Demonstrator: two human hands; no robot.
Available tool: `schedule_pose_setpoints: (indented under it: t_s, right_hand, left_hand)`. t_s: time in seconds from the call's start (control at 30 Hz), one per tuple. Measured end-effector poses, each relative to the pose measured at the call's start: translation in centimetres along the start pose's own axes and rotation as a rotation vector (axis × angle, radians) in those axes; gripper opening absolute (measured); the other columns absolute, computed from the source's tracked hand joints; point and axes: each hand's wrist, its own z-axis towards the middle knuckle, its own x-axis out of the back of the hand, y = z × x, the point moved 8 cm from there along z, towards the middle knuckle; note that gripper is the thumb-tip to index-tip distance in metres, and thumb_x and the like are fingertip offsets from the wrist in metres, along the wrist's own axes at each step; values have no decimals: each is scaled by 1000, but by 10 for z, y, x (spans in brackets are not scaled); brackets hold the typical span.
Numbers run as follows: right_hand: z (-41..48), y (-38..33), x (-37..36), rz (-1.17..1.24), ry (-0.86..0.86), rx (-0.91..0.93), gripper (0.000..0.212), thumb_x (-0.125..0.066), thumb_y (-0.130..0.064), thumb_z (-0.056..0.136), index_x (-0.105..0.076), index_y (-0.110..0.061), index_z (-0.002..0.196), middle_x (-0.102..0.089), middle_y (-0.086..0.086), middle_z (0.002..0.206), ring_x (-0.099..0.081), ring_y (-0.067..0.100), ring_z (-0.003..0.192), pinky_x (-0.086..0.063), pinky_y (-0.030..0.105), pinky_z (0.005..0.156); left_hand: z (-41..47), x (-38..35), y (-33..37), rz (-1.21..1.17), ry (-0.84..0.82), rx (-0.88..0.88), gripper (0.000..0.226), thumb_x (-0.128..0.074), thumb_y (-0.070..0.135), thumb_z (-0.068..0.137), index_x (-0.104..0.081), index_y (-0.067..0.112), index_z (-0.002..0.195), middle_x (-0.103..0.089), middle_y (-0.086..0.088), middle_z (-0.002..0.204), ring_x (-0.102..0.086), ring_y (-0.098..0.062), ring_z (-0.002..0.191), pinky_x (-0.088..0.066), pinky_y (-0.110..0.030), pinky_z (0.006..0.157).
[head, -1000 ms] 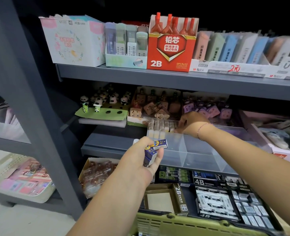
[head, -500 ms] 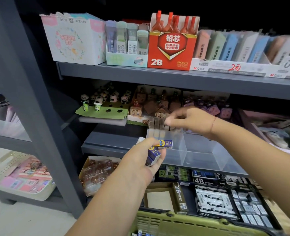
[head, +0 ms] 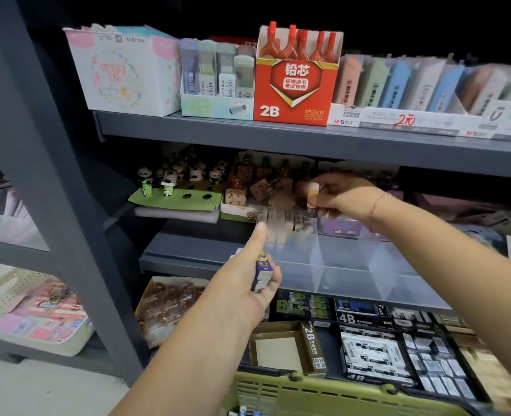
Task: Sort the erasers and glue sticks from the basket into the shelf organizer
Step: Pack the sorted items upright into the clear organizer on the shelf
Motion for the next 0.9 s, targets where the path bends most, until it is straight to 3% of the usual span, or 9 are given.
schedule_pose_setpoints:
  t_s: [0.1,0.17,0.23,0.27,0.4,0.5,0.63,0.8,0.9]
  right_hand:
    - [12,8,7,-163,135,41,27,-63,-3,88,-58,-16,111,-61,2,68,-55,-3,42,-46,12,49]
    - [17,12,-2,-269,106,81,23,-65,-8,87,-61,-22,104,-64,3,71,-61,6,59,-49,15,64]
    - [19,16,-12,-334,66,79,16,-64,-13,87,-64,-26,95,-69,13,87,-64,21,79,-50,27,83]
    - [20,17,-13,-356,61,75,14,-63,-15,88,-65,-27,95,-70,14,95,-64,25,85,-49,27,86]
    - [19,5,1,-392,118,123,18,-62,-18,91,-67,-21,108,-69,8,100,-58,14,85,-38,4,64]
    - [19,2,2,-393,86,133,15,-63,-19,90,-66,-23,104,-69,7,98,-61,16,90,-42,18,76]
    - [18,8,-10,-309,57,117,18,-65,-13,88,-69,-19,104,-64,2,92,-59,12,88,-40,15,80]
    - [25,14,-27,-455,59,119,18,-68,-9,84,-72,-12,102,-66,2,87,-59,10,83,-37,2,60]
    - [27,16,-34,-560,86,115,18,-70,-13,81,-73,-16,98,-71,3,91,-61,12,84,-39,15,69]
  left_hand:
    - [1,-2,-1,4,-7,15,40,-76,43,75,-56,9,85,-51,-3,63,-43,-9,49,-42,-13,36]
    - [4,-1,-2,-38,3,21,41,-73,43,78,-56,8,90,-51,-4,66,-44,-10,51,-43,-12,37]
    - [7,2,-2,-99,26,22,41,-73,39,80,-57,5,98,-52,-7,76,-47,-12,56,-45,-15,37]
    - [9,4,-2,-118,41,24,42,-73,36,81,-57,4,102,-53,-8,81,-49,-13,58,-46,-17,37]
    - [13,11,-3,-120,76,42,27,-71,23,86,-55,2,88,-54,-9,84,-52,-18,67,-49,-29,47]
    - [11,10,-6,-136,69,81,19,-66,12,90,-51,2,82,-52,-9,81,-50,-16,70,-48,-33,58]
    - [9,9,-9,-125,74,111,13,-64,4,90,-53,-1,95,-52,-15,90,-52,-21,76,-49,-36,63]
    - [4,6,-10,-92,49,111,8,-59,-1,92,-52,-2,96,-51,-20,92,-52,-26,74,-49,-42,74]
    - [3,4,-8,-93,24,91,8,-57,-3,93,-53,-3,86,-53,-20,86,-55,-26,74,-49,-46,77]
